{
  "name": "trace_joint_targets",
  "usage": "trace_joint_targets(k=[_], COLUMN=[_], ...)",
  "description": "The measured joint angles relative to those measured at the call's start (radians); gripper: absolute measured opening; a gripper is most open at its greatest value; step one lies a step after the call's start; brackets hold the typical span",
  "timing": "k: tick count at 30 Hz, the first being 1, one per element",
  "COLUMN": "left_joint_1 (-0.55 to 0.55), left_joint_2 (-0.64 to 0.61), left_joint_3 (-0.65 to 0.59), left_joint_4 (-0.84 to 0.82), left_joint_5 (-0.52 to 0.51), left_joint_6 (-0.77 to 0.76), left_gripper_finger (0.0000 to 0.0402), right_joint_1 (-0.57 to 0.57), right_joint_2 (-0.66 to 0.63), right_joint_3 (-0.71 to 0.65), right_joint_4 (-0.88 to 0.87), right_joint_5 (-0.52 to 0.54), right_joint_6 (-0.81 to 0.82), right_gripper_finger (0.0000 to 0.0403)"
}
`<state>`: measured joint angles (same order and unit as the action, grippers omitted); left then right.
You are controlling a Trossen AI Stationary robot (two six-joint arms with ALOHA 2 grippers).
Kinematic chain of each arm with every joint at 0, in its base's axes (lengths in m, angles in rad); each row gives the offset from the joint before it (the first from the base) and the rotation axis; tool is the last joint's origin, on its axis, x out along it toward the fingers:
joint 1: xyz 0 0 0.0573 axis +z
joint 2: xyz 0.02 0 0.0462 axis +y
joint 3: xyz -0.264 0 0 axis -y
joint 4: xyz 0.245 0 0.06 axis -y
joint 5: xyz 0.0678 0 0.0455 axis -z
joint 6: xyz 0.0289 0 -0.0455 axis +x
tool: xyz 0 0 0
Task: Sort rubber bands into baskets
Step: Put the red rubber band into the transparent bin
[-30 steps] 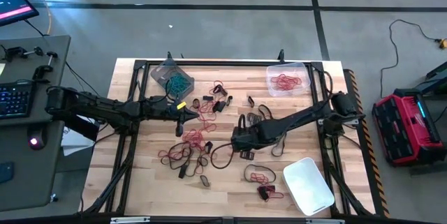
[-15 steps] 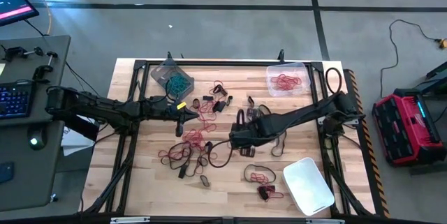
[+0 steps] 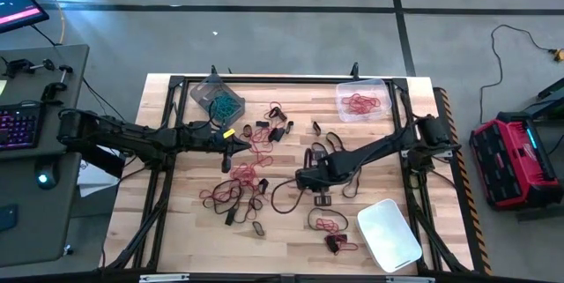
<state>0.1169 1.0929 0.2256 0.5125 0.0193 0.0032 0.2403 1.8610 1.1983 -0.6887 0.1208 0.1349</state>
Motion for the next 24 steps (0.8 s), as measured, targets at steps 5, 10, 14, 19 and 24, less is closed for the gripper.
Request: trace_joint_targets(k=[5,10,14,19,24], left_joint_1=[0.0,0.0,0.0,0.0,0.0], left_joint_2=[0.0,0.0,0.0,0.0,0.0], left_joint_3=[0.0,0.0,0.0,0.0,0.0], left_joint_4=[0.0,0.0,0.0,0.0,0.001], left_joint_5=[0.0,0.0,0.0,0.0,0.0], left_joint_6=[0.0,-0.001,-0.002,-0.002,-0.002], left_gripper_finger=[0.0,0.0,0.0,0.0,0.0], right_joint_1=[-0.004,-0.02,-0.04,-0.064,-0.071], right_joint_2=[0.0,-0.003,-0.006,-0.004,-0.003], right_joint_3=[-0.063,-0.105,-0.131,-0.133,-0.132], right_joint_4=[0.06,0.123,0.166,0.176,0.182], right_joint_5=[-0.042,-0.069,-0.092,-0.113,-0.121], right_joint_6=[-0.047,-0.073,-0.074,-0.084,-0.124], right_gripper_finger=[0.0092,0.0092,0.0082,0.0045,0.0004])
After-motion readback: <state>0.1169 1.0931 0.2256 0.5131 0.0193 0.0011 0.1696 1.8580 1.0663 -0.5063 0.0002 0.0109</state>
